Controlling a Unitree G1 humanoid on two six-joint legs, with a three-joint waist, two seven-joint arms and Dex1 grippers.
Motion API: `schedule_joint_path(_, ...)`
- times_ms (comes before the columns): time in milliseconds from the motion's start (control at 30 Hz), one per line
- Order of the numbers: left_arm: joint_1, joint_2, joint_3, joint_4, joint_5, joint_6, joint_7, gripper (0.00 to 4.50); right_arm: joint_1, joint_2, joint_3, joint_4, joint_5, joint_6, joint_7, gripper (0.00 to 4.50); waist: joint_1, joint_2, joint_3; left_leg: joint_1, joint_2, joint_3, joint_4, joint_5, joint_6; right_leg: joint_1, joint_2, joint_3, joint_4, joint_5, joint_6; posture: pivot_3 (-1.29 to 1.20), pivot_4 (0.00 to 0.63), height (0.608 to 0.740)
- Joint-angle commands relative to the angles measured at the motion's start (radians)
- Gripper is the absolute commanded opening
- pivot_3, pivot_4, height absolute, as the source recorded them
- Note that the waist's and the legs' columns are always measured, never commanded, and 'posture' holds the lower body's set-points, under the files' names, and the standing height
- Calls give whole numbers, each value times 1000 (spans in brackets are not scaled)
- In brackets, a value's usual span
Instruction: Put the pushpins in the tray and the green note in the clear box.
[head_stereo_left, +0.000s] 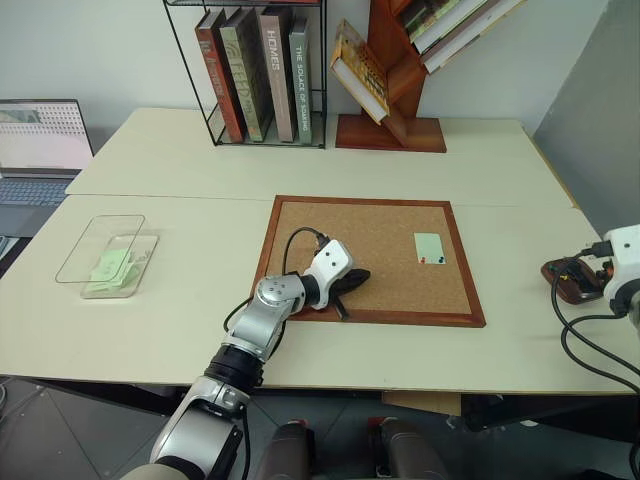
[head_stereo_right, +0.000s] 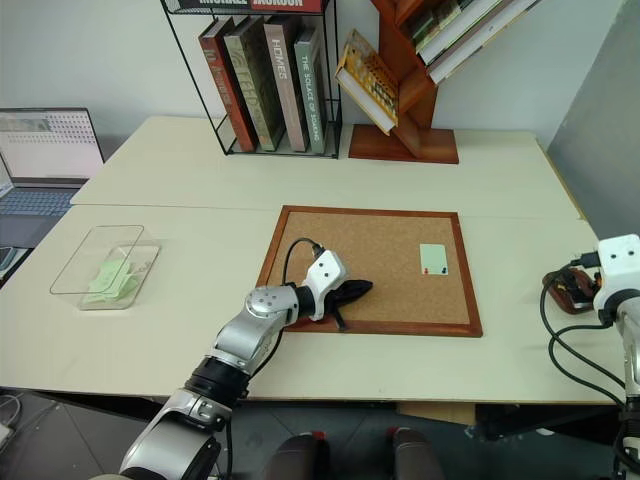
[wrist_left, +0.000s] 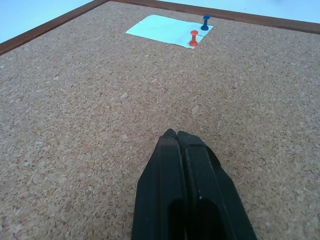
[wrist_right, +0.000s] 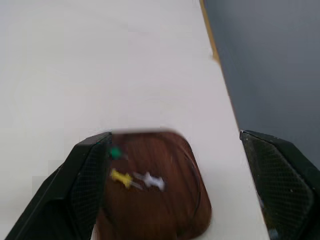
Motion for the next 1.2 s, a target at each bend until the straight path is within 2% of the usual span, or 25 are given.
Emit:
schedule_joint_path(33, -3, -4, -16, 17, 16, -5, -8, 0, 16, 61, 42, -186, 131, -1, 118, 4292, 0, 0, 0, 0, 1, -1, 0, 0, 0, 1, 1, 0, -1, 0, 0, 0, 150, 740)
schedule_joint_path(167, -13, -5, -14, 25, 17, -7, -9, 0, 29, 152, 115, -231, 134, -62, 120, 4292, 1, 0, 0, -1, 1, -3, 0, 0, 0, 2, 2, -1, -3, 0, 0, 0, 150, 740)
schedule_joint_path(333, -16, -1, -14, 28, 18, -10, -9, 0, 31, 240, 219, -192, 114, -86, 122, 4292, 1, 0, 0, -2, 0, -2, -1, 0, 0, 2, 2, 0, -6, 1, 2, 0, 150, 740)
schedule_joint_path(667, -18, 3, -13, 23, 21, -7, -12, 0, -58, 321, 287, -13, 56, -181, 87, 4292, 1, 0, 0, -1, 1, -2, -1, 0, 0, 2, 1, 0, -5, 1, 2, 0, 150, 740)
schedule_joint_path(767, -12, 3, -14, 14, 21, -4, -13, 0, -81, 338, 279, 27, 51, -201, 67, 3844, 1, 0, 0, -1, 1, -2, -1, 0, 0, 2, 1, 0, -5, 1, 2, 0, 150, 740)
schedule_joint_path(900, -8, 2, -15, 8, 21, 0, -15, 0, -92, 340, 282, 61, 40, -219, 59, 2849, 1, 0, 0, -1, 0, -2, -1, 0, 0, 2, 1, 0, -5, 1, 2, 0, 150, 740)
schedule_joint_path(1100, -4, 0, -16, 2, 21, 3, -14, 0, -91, 334, 279, 71, 30, -218, 51, 1733, 1, 0, 0, -1, 1, -2, -1, 0, 0, 2, 1, 0, -5, 1, 2, 0, 150, 740)
schedule_joint_path(1200, -4, -1, -17, 2, 20, 3, -14, 0, -90, 335, 278, 68, 26, -216, 49, 1003, 1, 0, 0, -1, 1, -2, -1, 0, 0, 2, 1, 0, -5, 1, 2, 0, 150, 740)
